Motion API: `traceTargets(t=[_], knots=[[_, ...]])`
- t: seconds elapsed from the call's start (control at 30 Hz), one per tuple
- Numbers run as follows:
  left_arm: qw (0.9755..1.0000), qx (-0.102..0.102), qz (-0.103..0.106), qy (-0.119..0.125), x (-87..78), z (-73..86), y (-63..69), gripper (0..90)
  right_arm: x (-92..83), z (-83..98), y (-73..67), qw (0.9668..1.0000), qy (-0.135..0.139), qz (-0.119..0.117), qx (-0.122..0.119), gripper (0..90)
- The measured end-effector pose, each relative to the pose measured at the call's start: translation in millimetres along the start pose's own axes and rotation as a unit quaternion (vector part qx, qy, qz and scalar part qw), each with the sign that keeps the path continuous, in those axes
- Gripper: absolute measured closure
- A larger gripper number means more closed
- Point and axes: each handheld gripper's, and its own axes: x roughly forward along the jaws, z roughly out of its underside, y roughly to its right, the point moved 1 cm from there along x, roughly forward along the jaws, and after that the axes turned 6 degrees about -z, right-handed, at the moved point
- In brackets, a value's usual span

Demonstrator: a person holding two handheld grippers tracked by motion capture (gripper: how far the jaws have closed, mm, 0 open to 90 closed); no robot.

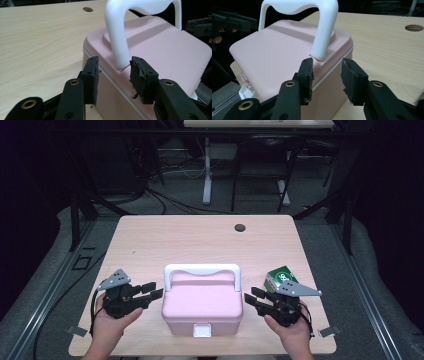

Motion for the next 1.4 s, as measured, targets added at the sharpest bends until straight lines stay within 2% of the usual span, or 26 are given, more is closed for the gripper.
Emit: traceTargets(t=[0.13,0.2,0.3,0.47,0.5,0.6,0.7,0.87,0.93,1.07,1.17,1.4], knots=[[1.0000,0.003,0.007,0.004,-0.1,-7.0,2.8,54.9,-2.1,-6.4,0.5,0.9999,-0.005,-0.011,0.002,58.9],[0.9999,0.006,0.008,0.005,0.5,-12.6,4.1,53.0,-1.9,-15.3,0.2,0.9992,0.001,-0.040,0.003,56.8],[0.9998,0.009,0.015,0.008,2.6,-21.3,6.7,52.1,1.8,-23.1,0.1,0.9986,0.005,-0.052,0.005,56.1],[0.9998,0.012,0.016,0.005,6.7,-26.4,10.1,51.8,10.0,-30.1,1.2,0.9988,-0.005,-0.049,-0.006,54.7],[0.9998,0.014,0.015,0.005,8.4,-27.1,10.1,51.4,16.0,-30.7,2.9,0.9989,-0.007,-0.045,-0.009,54.6],[0.9998,0.012,0.012,-0.005,13.7,-27.8,9.2,51.1,23.1,-30.5,6.9,0.9991,-0.016,-0.038,-0.004,53.1],[0.9999,0.010,0.005,-0.003,16.4,-27.8,7.4,50.9,28.3,-30.4,9.9,0.9995,-0.012,-0.030,-0.001,52.0],[0.9999,0.002,0.002,-0.010,21.8,-27.0,3.4,50.8,34.5,-30.3,11.9,0.9994,-0.011,-0.033,0.001,52.0],[0.9999,0.000,0.001,-0.013,27.5,-26.9,3.7,51.1,37.4,-30.8,13.0,0.9989,-0.011,-0.044,0.009,52.3],[0.9998,0.006,0.008,-0.016,31.5,-26.8,6.8,53.3,39.8,-30.8,11.5,0.9987,-0.011,-0.050,0.006,54.4],[0.9998,0.015,0.001,-0.017,32.2,-26.7,7.8,54.6,39.7,-30.7,9.2,0.9982,-0.016,-0.057,0.000,55.8],[0.9999,0.009,0.008,-0.009,31.3,-25.2,7.2,57.0,37.3,-30.6,7.4,0.9987,-0.014,-0.049,-0.008,61.3]])
